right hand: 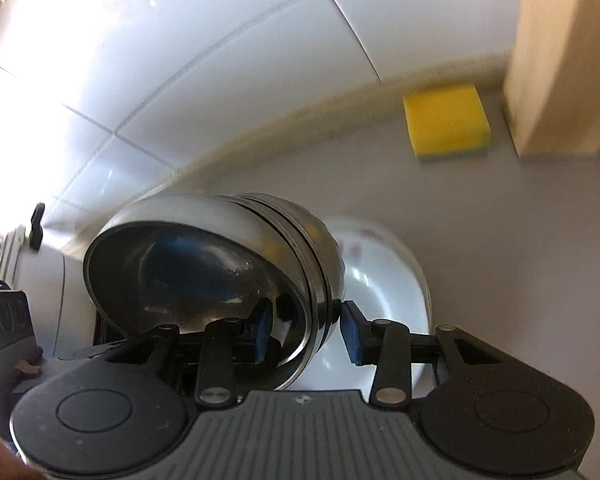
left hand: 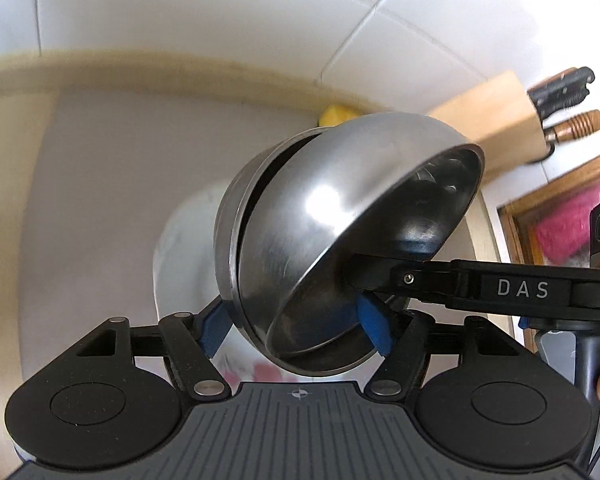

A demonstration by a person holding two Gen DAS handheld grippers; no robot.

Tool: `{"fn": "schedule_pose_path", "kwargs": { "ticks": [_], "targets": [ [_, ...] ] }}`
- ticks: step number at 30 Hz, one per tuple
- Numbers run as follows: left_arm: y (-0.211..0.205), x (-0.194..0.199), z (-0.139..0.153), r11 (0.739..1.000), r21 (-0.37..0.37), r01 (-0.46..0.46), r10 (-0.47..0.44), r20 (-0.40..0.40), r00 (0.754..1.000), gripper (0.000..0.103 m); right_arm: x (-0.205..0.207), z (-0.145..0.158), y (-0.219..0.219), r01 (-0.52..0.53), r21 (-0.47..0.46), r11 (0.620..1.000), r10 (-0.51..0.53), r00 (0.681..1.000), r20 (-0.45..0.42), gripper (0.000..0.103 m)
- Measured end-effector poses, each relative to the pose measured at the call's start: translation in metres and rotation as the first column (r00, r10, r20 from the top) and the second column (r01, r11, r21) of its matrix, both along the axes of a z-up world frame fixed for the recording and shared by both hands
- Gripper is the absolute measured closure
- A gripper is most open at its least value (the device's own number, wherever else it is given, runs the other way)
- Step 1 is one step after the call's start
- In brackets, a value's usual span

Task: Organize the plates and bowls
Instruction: 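Lower the bowl stack with both grippers onto the pink-flowered white plate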

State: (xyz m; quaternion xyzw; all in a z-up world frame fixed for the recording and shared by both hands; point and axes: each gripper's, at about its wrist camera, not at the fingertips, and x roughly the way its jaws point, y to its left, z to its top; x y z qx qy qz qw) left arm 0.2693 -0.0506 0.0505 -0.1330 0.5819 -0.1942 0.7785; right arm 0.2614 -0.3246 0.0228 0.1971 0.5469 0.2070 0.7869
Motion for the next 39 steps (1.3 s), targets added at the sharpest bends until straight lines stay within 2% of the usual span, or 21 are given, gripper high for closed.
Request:
{"fn": "schedule_pose_path", "kwargs": {
  "ticks": [5,8,13,17,22,30,39],
  "targets": [
    [0.000,-0.006,-0.010,1.000,-0.001,-0.001,0.001,-0.081,0.997,0.034,-0.011,-0.008,-0.003,-0.020,-0.011,1.000,0.019,0.997,-0.078,0.083],
    [-0.009,0.005,-0.020,1.000,-0.002,-0.007,0.007,-0.111,0.994,0.033,-0.006,-0.017,-0.003,-0.018,-0.012,1.000,0.017,0.992,-0.124,0.083],
    [-0.008,0.015,-0.019,1.000,-0.023,-0.008,0.005,-0.122,0.992,0.031,0.009,-0.022,-0.004,-0.016,-0.004,1.000,0.015,0.987,-0.161,0.084],
    [-0.005,0.022,-0.017,1.000,-0.022,0.001,-0.003,-0.102,0.995,0.031,0.015,-0.017,-0.003,-0.029,-0.005,1.000,0.028,0.985,-0.172,0.083],
    [0.001,0.022,-0.009,1.000,-0.017,0.007,-0.008,-0.071,0.997,0.031,0.017,-0.014,-0.005,-0.044,-0.001,0.999,0.043,0.985,-0.164,0.082],
    [-0.003,0.014,-0.004,0.999,0.007,0.037,-0.036,-0.040,0.999,0.033,0.012,-0.007,0.004,-0.082,-0.064,0.995,0.075,0.991,-0.112,0.081],
    [-0.005,0.013,0.005,1.000,0.003,0.031,-0.031,0.001,1.000,0.032,0.006,0.020,0.001,-0.076,-0.063,0.995,0.074,0.996,-0.043,0.080]
  ]
}}
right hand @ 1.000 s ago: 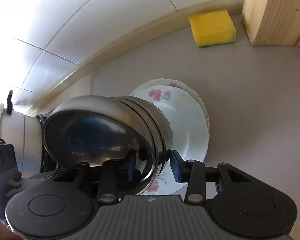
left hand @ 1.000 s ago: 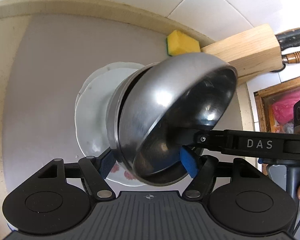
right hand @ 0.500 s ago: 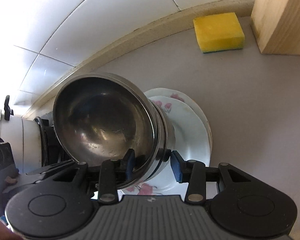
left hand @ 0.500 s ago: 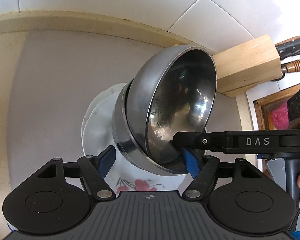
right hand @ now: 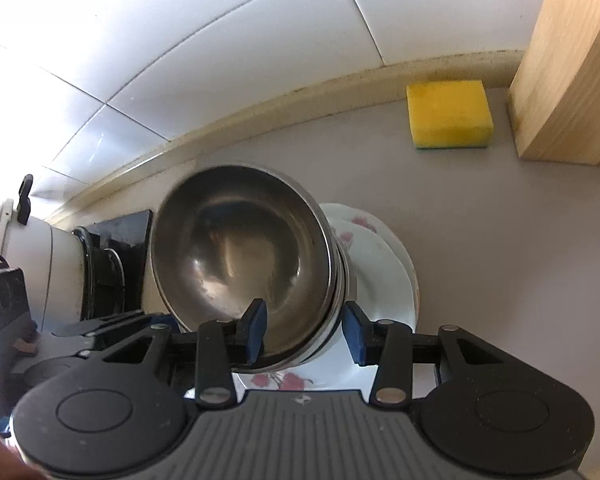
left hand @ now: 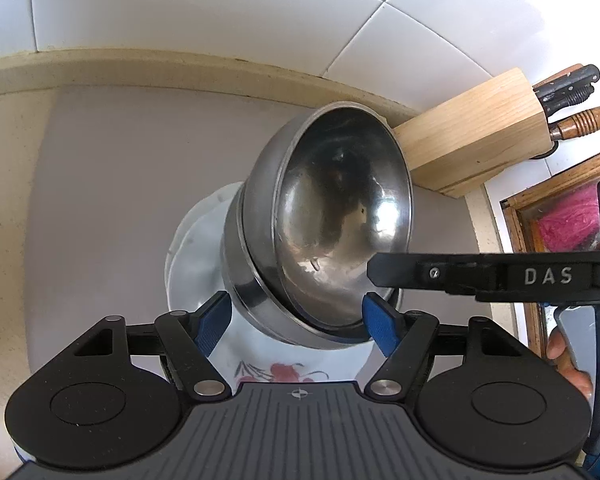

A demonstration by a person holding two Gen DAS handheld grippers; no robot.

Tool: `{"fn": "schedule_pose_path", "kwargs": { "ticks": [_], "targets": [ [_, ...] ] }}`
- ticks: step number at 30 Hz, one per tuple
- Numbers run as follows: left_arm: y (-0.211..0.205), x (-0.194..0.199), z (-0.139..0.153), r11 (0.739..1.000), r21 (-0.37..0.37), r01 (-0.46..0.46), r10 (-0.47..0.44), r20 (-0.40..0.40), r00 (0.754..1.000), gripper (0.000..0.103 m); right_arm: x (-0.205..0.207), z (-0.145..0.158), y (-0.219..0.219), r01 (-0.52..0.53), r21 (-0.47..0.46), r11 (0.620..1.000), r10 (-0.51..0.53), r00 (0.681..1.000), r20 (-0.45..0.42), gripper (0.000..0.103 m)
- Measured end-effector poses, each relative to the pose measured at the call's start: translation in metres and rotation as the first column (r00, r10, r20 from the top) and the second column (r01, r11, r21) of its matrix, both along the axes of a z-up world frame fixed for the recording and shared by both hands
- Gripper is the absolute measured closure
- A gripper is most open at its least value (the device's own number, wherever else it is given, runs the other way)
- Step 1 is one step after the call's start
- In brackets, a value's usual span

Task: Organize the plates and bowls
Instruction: 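Lower the bowl stack with both grippers onto the pink-flowered white plate, then open both grippers to release the bowls on the plate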

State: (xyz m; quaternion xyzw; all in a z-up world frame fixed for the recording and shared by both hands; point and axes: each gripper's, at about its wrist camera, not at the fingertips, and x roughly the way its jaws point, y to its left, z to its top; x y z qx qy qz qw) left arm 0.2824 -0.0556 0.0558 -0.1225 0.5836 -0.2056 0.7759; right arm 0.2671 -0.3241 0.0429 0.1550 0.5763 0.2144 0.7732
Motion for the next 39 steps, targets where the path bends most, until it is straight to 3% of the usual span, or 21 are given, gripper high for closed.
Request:
{"fn": "schedule_pose_path", "kwargs": {
  "ticks": [13,19,25,32,39],
  "targets": [
    [0.012,-0.008,0.017,0.999,0.026,-0.027,0.025,0.079,0.997,0.032,0.000,0.027,-0.008,0.035,-0.012,0.999,-0.034,0.995,0.099,0.079],
    [0.025,-0.020,0.030,0.996,0.037,-0.085,0.079,0.141,0.987,0.031,-0.004,0.037,-0.001,0.019,-0.033,0.999,-0.014,0.989,0.147,0.079],
    [0.028,-0.037,0.042,0.981,0.132,-0.139,0.107,0.227,0.968,0.030,-0.028,0.044,0.000,-0.016,-0.104,0.994,0.038,0.977,0.211,0.079],
    [0.028,-0.064,0.045,0.960,0.203,-0.192,0.128,0.290,0.948,0.027,-0.053,0.044,-0.005,-0.060,-0.114,0.992,0.086,0.969,0.231,0.074],
    [0.020,-0.082,0.033,0.951,0.194,-0.240,0.179,0.286,0.941,0.027,-0.063,0.025,-0.011,-0.080,-0.115,0.990,0.103,0.972,0.209,0.073]
  ]
}}
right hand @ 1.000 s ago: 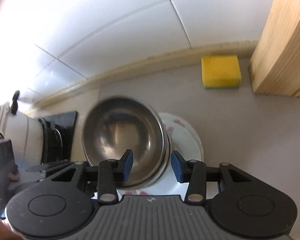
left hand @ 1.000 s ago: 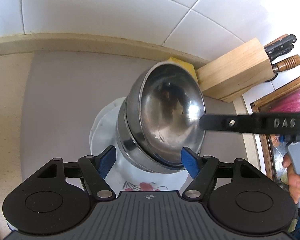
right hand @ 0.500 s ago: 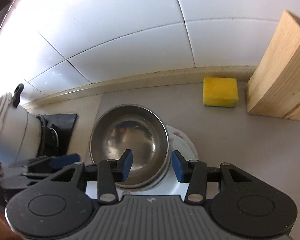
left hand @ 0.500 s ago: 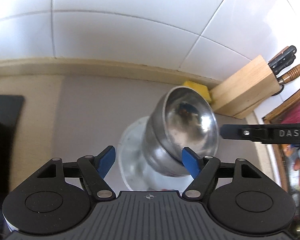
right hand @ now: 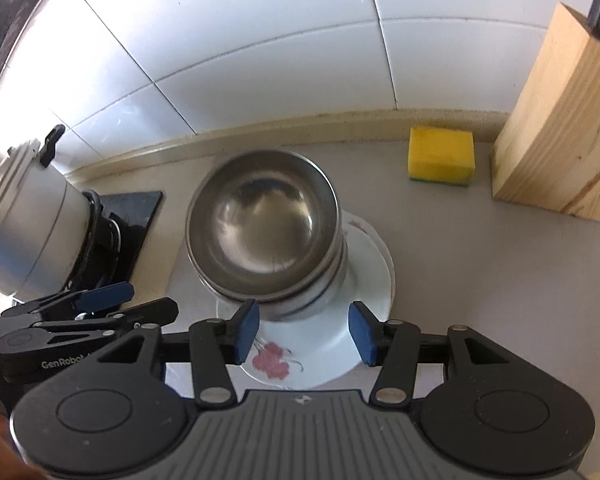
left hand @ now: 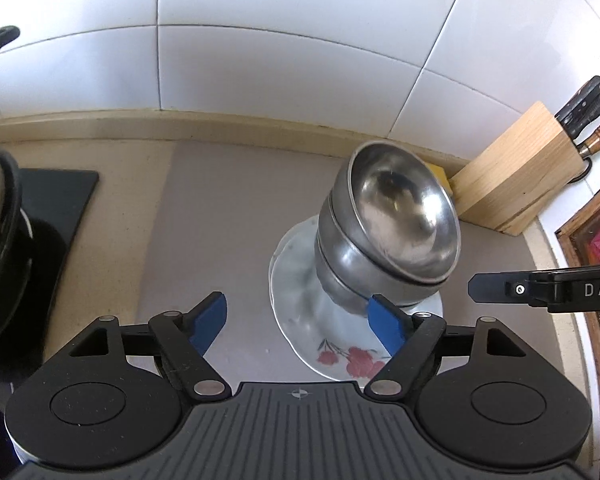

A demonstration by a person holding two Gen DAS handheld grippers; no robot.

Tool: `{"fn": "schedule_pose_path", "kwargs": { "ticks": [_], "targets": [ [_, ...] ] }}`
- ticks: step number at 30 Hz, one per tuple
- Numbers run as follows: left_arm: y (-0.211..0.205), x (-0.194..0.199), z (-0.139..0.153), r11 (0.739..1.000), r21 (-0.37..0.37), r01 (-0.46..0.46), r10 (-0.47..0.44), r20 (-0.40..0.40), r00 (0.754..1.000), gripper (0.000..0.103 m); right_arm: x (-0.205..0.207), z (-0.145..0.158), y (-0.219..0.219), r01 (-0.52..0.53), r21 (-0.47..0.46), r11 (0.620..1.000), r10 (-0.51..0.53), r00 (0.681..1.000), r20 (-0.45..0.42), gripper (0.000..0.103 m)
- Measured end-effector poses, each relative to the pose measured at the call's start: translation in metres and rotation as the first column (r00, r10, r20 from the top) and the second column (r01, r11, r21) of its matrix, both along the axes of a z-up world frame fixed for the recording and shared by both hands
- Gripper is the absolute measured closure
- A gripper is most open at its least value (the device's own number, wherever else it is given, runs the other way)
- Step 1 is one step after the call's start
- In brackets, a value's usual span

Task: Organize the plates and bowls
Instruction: 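Open both grippers to release the bowls on the plate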

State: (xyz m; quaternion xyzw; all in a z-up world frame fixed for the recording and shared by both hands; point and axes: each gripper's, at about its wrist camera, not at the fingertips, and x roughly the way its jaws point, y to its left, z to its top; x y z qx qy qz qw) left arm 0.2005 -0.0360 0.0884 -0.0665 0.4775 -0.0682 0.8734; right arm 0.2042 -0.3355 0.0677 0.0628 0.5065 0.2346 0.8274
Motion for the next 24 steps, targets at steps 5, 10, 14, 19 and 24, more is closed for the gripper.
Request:
{"fn": "schedule_pose_path", "kwargs": {
  "ticks": [5,10,14,19,24],
  "targets": [
    [-0.008,-0.005,-0.006,1.000,-0.004,-0.011,0.011,0.011,1.000,0.026,-0.003,-0.006,-0.006,0.021,-0.005,1.000,-0.021,1.000,0.010,0.072],
    [-0.019,-0.005,0.000,0.999,0.035,-0.006,0.004,0.061,0.998,0.024,-0.004,-0.001,-0.009,0.049,-0.002,0.999,-0.049,0.998,0.037,0.072],
    [-0.024,-0.010,0.009,0.997,0.072,0.000,-0.008,0.117,0.993,0.022,-0.008,0.007,-0.007,0.075,0.006,0.997,-0.075,0.994,0.078,0.065],
    [-0.026,-0.021,0.010,0.994,0.109,0.013,-0.029,0.149,0.988,0.022,-0.025,0.004,0.000,0.101,0.006,0.995,-0.101,0.991,0.087,0.065],
    [-0.020,-0.038,0.004,0.991,0.129,0.025,-0.043,0.146,0.988,0.021,-0.053,0.000,0.000,0.129,0.016,0.991,-0.130,0.988,0.088,0.065]
  ]
}}
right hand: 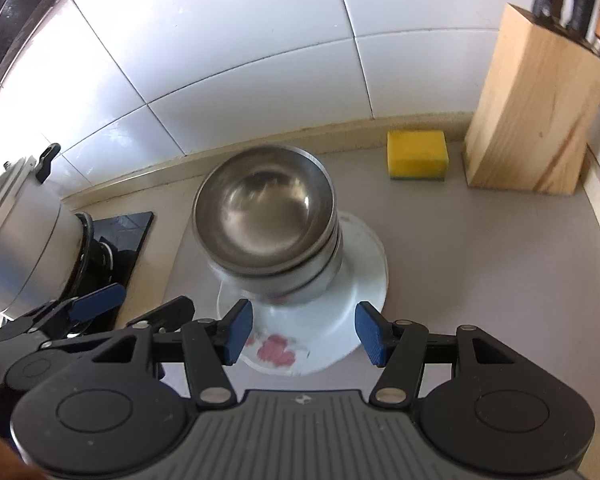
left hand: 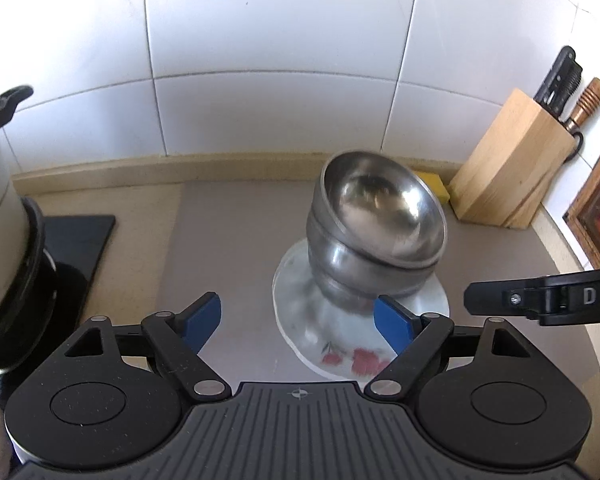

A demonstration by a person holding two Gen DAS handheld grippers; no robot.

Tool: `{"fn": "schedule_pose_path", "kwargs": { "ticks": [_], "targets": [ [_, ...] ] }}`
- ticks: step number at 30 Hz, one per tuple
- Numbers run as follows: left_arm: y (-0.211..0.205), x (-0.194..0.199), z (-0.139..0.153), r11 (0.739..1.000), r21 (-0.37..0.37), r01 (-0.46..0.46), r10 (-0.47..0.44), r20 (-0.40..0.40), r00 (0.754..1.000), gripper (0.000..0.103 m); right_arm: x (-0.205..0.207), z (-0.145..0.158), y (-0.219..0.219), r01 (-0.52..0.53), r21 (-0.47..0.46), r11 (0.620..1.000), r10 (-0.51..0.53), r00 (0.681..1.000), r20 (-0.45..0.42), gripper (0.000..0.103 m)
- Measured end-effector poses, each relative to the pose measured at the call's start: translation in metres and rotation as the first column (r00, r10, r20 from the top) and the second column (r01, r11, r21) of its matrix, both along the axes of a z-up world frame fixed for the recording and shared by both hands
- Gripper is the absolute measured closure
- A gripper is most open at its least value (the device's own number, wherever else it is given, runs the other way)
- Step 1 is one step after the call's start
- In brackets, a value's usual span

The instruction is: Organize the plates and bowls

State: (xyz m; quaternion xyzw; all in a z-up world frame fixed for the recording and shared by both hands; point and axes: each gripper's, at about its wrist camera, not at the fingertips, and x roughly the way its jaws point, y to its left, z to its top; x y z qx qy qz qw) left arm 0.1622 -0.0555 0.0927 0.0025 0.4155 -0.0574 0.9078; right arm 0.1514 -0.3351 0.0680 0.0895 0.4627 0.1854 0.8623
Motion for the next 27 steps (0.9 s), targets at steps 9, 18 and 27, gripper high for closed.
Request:
{"fn": "schedule_pose_path", "kwargs": {
  "ticks": [9,18,27],
  "targets": [
    [0.010,-0.039,-0.006,0.999,0.023,0.026,-0.026,0.000,1.000,0.020,-0.046,-0.009,0.004,0.042,0.001,0.999,-0.042,0.999,0.021,0.065],
    [0.018,-0.071,-0.006,0.999,0.032,0.043,-0.043,0.012,0.999,0.016,-0.090,-0.021,0.009,0.090,-0.006,0.996,-0.090,0.993,0.072,0.064],
    [0.033,-0.089,-0.012,0.999,-0.015,0.036,-0.036,-0.010,0.999,0.015,-0.126,-0.030,0.008,0.142,0.026,0.989,-0.144,0.983,0.110,0.063]
  ]
}}
